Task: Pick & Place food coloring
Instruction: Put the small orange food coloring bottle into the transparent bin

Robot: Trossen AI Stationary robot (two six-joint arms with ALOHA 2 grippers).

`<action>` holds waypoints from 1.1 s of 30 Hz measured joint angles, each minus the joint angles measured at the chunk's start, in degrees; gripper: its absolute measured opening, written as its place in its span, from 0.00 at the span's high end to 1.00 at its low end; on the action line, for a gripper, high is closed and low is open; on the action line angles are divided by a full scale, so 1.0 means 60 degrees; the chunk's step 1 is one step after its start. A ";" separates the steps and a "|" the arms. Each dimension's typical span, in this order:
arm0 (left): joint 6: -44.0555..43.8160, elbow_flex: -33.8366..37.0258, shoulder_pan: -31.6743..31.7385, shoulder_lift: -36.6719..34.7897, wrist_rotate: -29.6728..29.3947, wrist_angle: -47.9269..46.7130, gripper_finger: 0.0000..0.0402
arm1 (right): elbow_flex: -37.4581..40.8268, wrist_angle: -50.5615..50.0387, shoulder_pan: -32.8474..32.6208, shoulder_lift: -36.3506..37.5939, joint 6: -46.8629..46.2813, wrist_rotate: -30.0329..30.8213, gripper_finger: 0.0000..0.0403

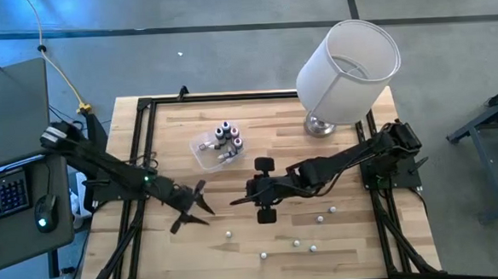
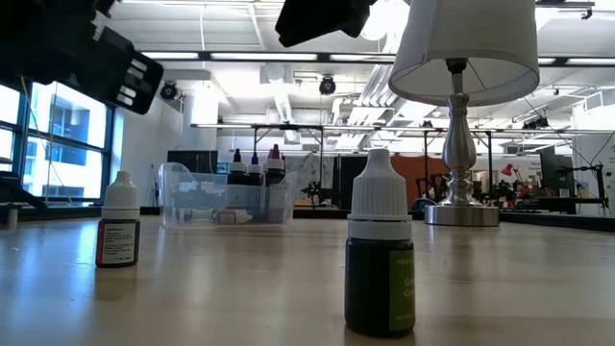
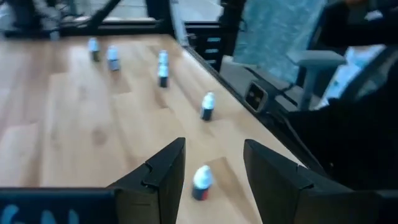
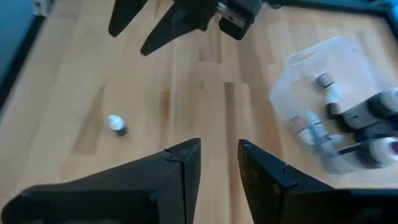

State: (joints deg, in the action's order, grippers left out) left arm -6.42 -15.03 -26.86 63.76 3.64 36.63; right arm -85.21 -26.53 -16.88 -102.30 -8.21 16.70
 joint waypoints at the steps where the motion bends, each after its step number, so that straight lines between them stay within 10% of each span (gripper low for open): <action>1: 0.0116 -0.0030 -0.0131 0.0366 -0.0120 0.0335 0.60 | 0.0000 -0.0002 0.0000 0.0000 -0.0113 -0.0165 0.75; 15: 0.0196 -0.2638 -0.0585 0.4649 -0.1236 0.0005 0.60 | 0.0000 -0.0117 -0.0047 -0.0004 -0.1380 -0.1634 0.75; 26: -0.0483 -0.3308 -0.0585 0.5800 -0.1500 -0.1366 0.61 | 0.0000 -0.0297 -0.0051 -0.0004 -0.1316 -0.1585 0.75; 33: -0.0436 -0.3308 -0.0585 0.5804 -0.1619 -0.1296 0.81 | 0.0000 -0.0323 -0.0066 -0.0004 -0.1311 -0.1531 0.75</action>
State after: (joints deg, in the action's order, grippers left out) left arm -9.04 -34.87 -30.37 98.59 -6.07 28.86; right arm -85.21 -28.47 -17.28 -102.32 -16.08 7.51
